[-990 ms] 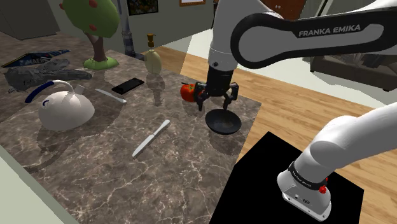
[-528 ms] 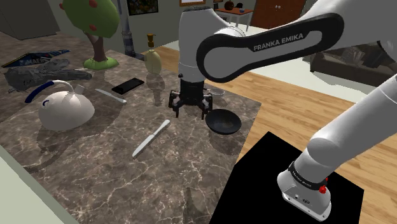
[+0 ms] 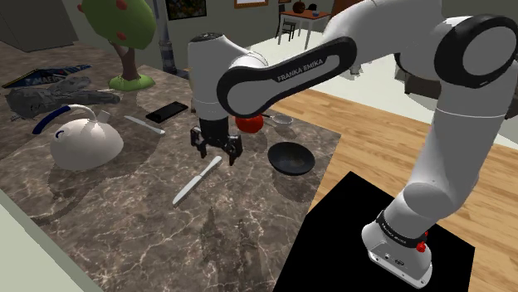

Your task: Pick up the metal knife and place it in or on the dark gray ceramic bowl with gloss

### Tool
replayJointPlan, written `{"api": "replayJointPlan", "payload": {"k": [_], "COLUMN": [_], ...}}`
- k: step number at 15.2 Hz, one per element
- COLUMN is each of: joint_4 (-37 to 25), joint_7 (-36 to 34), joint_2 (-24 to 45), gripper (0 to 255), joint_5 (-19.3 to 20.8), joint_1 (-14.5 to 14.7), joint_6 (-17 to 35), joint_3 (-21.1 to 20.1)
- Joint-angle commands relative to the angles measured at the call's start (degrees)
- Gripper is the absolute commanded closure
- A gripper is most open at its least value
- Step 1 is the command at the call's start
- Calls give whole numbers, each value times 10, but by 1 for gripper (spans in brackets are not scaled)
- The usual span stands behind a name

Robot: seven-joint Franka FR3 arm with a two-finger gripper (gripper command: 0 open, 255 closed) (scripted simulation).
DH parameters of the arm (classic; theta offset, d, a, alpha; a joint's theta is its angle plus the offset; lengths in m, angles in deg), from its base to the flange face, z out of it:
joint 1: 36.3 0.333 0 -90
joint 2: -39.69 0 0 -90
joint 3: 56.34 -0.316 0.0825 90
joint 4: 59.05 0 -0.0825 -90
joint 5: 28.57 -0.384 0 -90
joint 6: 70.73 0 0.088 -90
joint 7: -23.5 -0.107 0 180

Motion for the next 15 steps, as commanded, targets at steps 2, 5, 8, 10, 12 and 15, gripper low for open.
{"api": "replayJointPlan", "payload": {"k": [2, 5, 8, 10, 12, 15], "joint_4": [-82, -158, -144, -136, -128, -125], "joint_7": [-87, -139, -143, -145, -148, -149], "joint_2": [89, 155, 162, 167, 172, 174], "gripper": [0, 0, 0, 0, 0, 0], "joint_5": [55, 82, 87, 91, 96, 97], "joint_1": [55, 98, 99, 99, 100, 100], "joint_6": [-20, -40, -21, -9, 4, 7], "joint_3": [36, 68, 72, 75, 78, 79]}}
